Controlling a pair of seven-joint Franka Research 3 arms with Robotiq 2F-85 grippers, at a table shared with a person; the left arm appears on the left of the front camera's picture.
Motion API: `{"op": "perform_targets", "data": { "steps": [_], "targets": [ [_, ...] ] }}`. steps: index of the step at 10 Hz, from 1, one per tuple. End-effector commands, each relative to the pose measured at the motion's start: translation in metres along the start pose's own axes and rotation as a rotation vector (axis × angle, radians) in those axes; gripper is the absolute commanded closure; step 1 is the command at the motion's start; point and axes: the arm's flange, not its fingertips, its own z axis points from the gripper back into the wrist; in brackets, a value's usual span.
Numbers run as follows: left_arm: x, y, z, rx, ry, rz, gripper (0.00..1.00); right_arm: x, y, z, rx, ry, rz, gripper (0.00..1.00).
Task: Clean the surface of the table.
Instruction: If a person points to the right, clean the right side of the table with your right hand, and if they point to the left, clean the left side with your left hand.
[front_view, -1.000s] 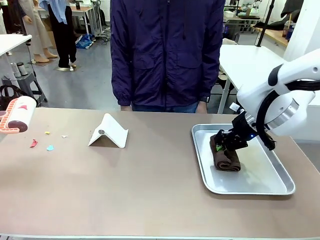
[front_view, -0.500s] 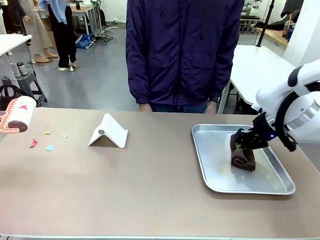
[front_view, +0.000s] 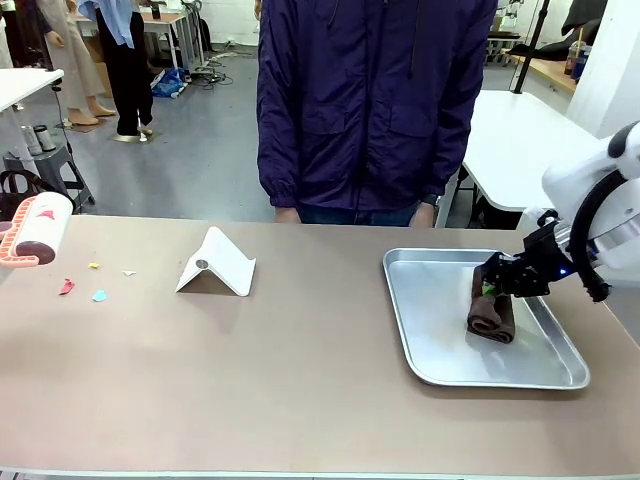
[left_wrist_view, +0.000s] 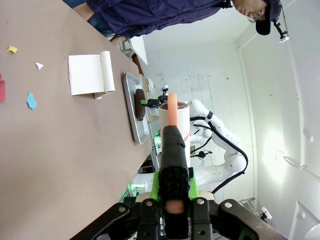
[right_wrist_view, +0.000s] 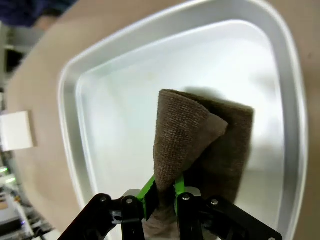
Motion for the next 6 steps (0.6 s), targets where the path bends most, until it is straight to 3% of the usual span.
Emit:
{"op": "perform_targets", "data": {
  "steps": [1, 6],
  "targets": [
    [-0.002, -0.004, 0.001, -0.012, 0.011, -0.019, 1.00, 0.001, -0.018, 0.019, 0.224, -0.034, -0.003, 0.87],
    [-0.002, -0.004, 0.001, -0.012, 0.011, -0.019, 1.00, -0.001, -0.037, 0.094, 0.517, -0.195, -0.098, 0.87]
  ]
}}
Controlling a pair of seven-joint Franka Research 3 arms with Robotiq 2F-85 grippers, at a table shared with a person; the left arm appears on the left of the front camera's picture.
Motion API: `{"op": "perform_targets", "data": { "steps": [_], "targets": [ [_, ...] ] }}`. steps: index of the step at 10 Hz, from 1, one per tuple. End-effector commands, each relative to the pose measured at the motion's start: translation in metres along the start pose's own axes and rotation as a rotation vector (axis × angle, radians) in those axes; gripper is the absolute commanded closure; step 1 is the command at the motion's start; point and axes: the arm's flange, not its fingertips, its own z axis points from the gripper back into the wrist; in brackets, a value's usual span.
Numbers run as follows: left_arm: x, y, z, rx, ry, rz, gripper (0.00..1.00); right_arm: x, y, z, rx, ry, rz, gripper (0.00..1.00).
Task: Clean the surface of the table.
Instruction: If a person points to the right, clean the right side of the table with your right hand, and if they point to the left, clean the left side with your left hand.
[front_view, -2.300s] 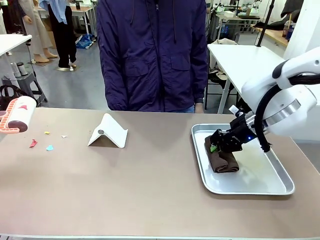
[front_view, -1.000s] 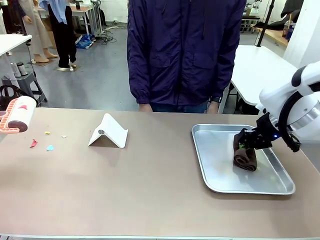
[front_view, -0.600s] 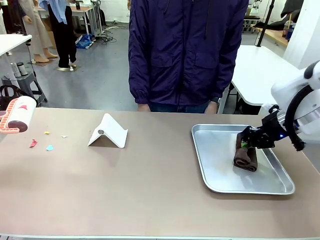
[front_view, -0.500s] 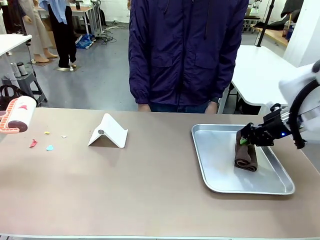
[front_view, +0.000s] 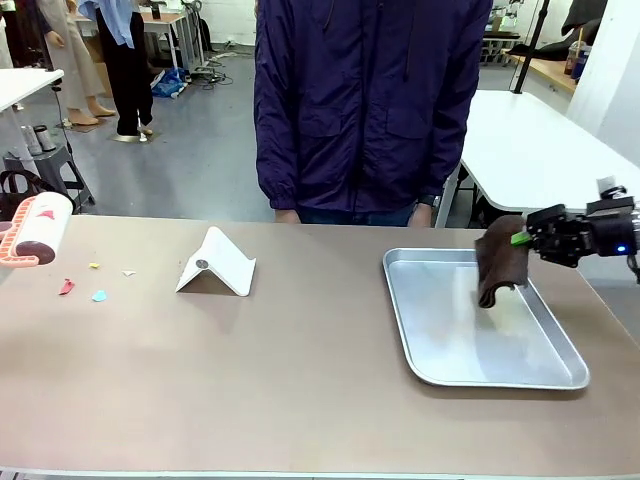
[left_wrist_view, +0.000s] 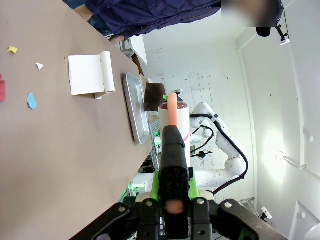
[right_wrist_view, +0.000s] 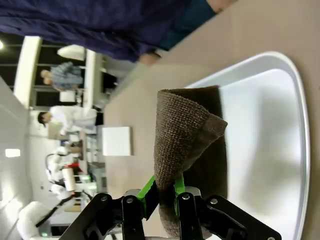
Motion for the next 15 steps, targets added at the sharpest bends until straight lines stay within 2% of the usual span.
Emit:
{"op": "perform_targets", "data": {
  "steps": [1, 3, 4, 6, 7, 8, 10, 12, 13, 15],
  "targets": [
    [-0.002, -0.004, 0.001, -0.012, 0.011, -0.018, 1.00, -0.006, -0.002, 0.023, 0.108, -0.035, -0.026, 0.87],
    [-0.002, -0.004, 0.001, -0.012, 0.011, -0.018, 1.00, -0.006, 0.001, 0.068, 0.209, -0.060, -0.062, 0.87],
    [-0.002, -0.004, 0.001, -0.012, 0.011, -0.018, 1.00, -0.004, -0.001, 0.088, 0.288, -0.027, -0.066, 0.87],
    [-0.002, -0.004, 0.001, -0.012, 0.011, -0.018, 1.00, 0.003, -0.011, 0.120, 0.357, 0.128, -0.150, 0.87],
    [-0.002, -0.004, 0.001, -0.012, 0.011, -0.018, 1.00, 0.003, -0.016, 0.132, 0.365, 0.166, -0.174, 0.87],
    [-0.002, -0.004, 0.001, -0.012, 0.011, -0.018, 1.00, 0.001, -0.022, 0.144, 0.366, 0.154, -0.172, 0.87],
    [-0.002, -0.004, 0.001, -0.012, 0.011, -0.018, 1.00, -0.007, -0.029, 0.158, 0.336, 0.176, -0.090, 0.87],
    [-0.002, -0.004, 0.001, -0.012, 0.011, -0.018, 1.00, -0.008, -0.033, 0.151, 0.304, 0.202, -0.039, 0.87],
    [-0.002, -0.004, 0.001, -0.012, 0.011, -0.018, 1.00, -0.009, -0.030, 0.154, 0.342, 0.172, -0.113, 0.87],
    [-0.002, -0.004, 0.001, -0.012, 0.011, -0.018, 1.00, -0.009, -0.030, 0.154, 0.342, 0.172, -0.113, 0.87]
  ]
}}
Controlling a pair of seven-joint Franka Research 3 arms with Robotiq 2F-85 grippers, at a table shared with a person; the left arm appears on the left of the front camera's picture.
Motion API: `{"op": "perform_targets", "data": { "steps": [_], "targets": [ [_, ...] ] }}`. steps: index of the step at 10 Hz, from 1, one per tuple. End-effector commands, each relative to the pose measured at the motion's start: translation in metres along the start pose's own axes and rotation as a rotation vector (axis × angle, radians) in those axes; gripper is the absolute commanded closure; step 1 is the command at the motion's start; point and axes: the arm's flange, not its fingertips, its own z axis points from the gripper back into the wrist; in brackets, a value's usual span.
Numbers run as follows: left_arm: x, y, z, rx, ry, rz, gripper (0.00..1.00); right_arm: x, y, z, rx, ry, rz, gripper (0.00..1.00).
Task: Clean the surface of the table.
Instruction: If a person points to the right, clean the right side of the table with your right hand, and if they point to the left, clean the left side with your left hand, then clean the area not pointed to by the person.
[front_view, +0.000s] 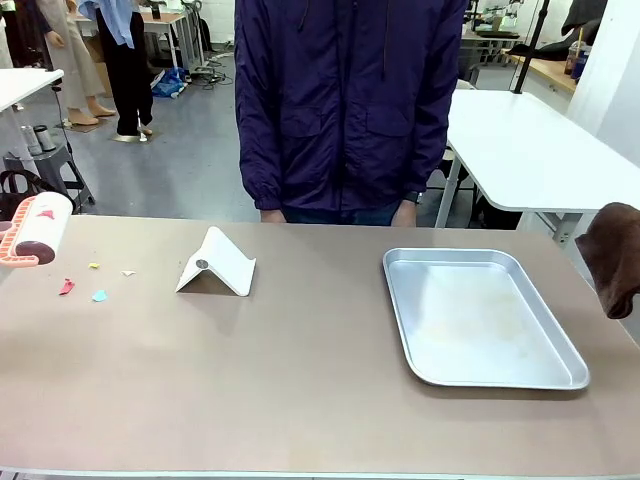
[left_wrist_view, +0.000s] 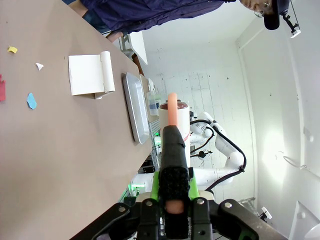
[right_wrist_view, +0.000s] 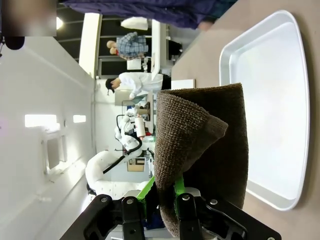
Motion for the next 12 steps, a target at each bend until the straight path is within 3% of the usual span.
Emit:
{"op": "perform_targets", "data": {
  "steps": [1, 12],
  "targets": [
    [-0.0019, -0.0039, 0.0010, -0.012, 0.010, -0.018, 1.00, -0.0003, 0.0033, 0.0005, 0.015, -0.014, -0.015, 0.87],
    [-0.0019, -0.0039, 0.0010, -0.012, 0.010, -0.018, 1.00, -0.0003, 0.0033, 0.0005, 0.015, -0.014, -0.015, 0.87]
  ]
}}
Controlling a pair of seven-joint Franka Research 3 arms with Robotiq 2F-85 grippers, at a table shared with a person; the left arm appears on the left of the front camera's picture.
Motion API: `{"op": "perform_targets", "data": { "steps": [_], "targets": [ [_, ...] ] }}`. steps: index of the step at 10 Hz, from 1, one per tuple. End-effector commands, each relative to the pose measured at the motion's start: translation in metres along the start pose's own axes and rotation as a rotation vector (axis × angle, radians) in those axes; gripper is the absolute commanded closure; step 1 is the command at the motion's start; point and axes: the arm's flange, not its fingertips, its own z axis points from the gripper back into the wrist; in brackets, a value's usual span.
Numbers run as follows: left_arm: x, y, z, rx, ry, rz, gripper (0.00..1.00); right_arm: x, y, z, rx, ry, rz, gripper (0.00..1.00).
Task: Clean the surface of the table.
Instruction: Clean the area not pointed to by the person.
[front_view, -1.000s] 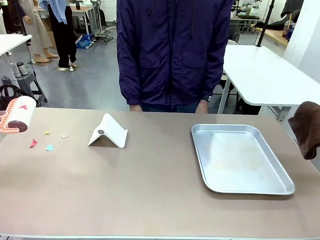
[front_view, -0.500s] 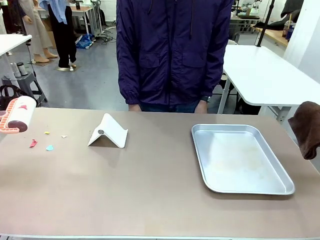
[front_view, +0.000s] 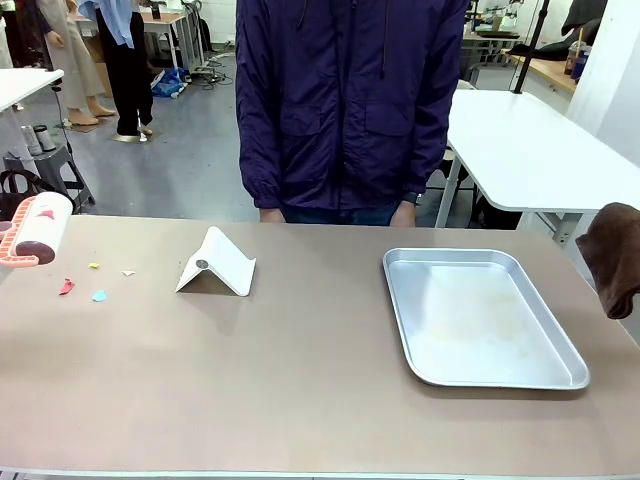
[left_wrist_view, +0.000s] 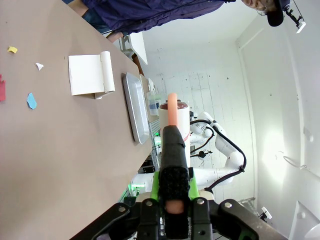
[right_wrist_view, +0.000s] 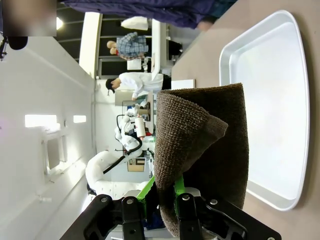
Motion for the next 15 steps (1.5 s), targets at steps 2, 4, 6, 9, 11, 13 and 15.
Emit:
{"op": "perform_targets", "data": {
  "steps": [2, 4, 6, 9, 11, 13, 15],
  "targets": [
    [-0.0019, -0.0039, 0.0010, -0.012, 0.010, -0.018, 1.00, -0.0003, 0.0035, 0.0005, 0.015, -0.014, -0.014, 0.87],
    [-0.0019, -0.0039, 0.0010, -0.012, 0.010, -0.018, 1.00, -0.0003, 0.0035, 0.0005, 0.015, -0.014, -0.014, 0.87],
    [-0.0019, -0.0039, 0.0010, -0.012, 0.010, -0.018, 1.00, -0.0003, 0.0035, 0.0005, 0.015, -0.014, -0.014, 0.87],
    [-0.0019, -0.0039, 0.0010, -0.012, 0.010, -0.018, 1.00, -0.0003, 0.0035, 0.0005, 0.015, -0.014, -0.014, 0.87],
    [-0.0019, -0.0039, 0.0010, -0.012, 0.010, -0.018, 1.00, -0.0003, 0.0035, 0.0005, 0.015, -0.014, -0.014, 0.87],
    [-0.0019, -0.0039, 0.0010, -0.012, 0.010, -0.018, 1.00, -0.0003, 0.0035, 0.0005, 0.015, -0.014, -0.014, 0.87],
    [-0.0019, -0.0039, 0.0010, -0.012, 0.010, -0.018, 1.00, -0.0003, 0.0035, 0.0005, 0.015, -0.014, -0.014, 0.87]
  ]
}}
